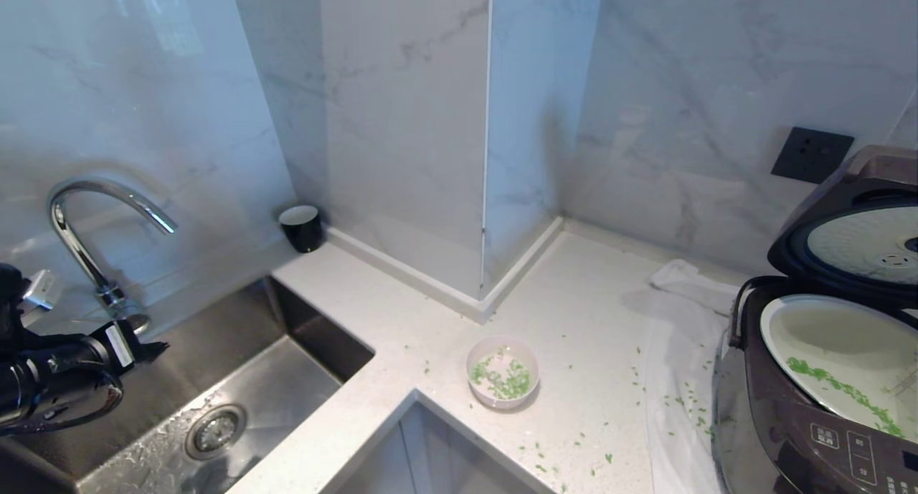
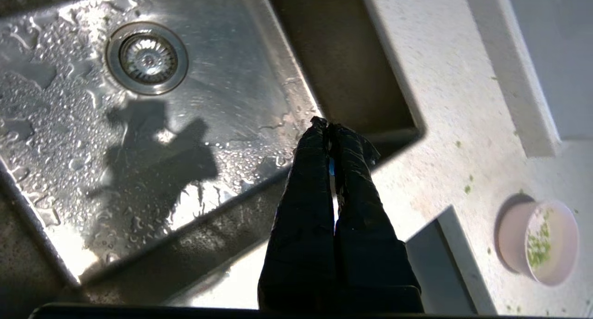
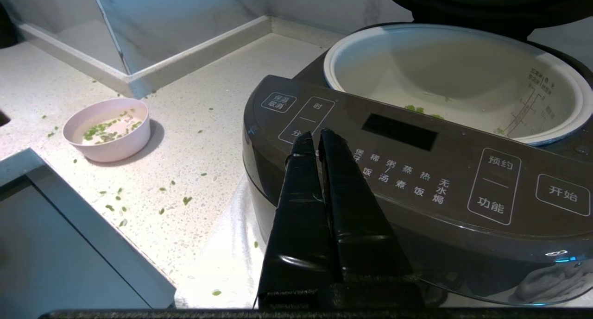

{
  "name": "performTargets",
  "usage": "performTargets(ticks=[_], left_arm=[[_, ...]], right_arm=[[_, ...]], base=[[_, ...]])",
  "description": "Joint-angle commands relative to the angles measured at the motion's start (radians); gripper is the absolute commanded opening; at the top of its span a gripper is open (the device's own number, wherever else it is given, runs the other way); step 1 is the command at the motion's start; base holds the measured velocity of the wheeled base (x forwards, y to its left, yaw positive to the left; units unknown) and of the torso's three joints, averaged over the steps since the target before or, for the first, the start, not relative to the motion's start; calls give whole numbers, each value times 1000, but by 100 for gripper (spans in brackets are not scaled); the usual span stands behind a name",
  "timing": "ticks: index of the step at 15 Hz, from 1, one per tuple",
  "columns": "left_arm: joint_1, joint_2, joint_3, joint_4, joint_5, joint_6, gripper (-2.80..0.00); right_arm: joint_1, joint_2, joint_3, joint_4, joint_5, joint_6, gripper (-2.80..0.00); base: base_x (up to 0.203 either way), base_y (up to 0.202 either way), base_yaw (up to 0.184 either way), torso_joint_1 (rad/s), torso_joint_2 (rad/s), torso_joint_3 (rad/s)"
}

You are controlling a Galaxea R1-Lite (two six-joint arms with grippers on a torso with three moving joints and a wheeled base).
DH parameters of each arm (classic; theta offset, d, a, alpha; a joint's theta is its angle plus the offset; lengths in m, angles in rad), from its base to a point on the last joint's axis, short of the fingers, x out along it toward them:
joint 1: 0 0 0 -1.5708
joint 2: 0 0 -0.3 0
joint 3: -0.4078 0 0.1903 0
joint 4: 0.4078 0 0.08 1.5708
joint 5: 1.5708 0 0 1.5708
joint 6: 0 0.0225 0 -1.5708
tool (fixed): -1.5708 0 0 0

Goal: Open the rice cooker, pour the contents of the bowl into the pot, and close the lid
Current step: Pour the water from the bowl into the rice cooker

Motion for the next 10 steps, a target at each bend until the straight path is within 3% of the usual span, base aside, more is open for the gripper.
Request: performTargets(ticks=[1,8,10], left_arm=[[-47,-158,54,-4,-2,-2,-280],[-214,-475,174,-4,-2,5,-280],[-245,-569,211,-4,0,46,-280]], right_arm=[[0,0,0,0,0,0,-280],[0,0,0,0,0,-1,-280],[0,0,0,0,0,-1,-280]], base=[[0,0,0,0,0,0],[0,0,0,0,0,0],[0,0,0,0,0,0]])
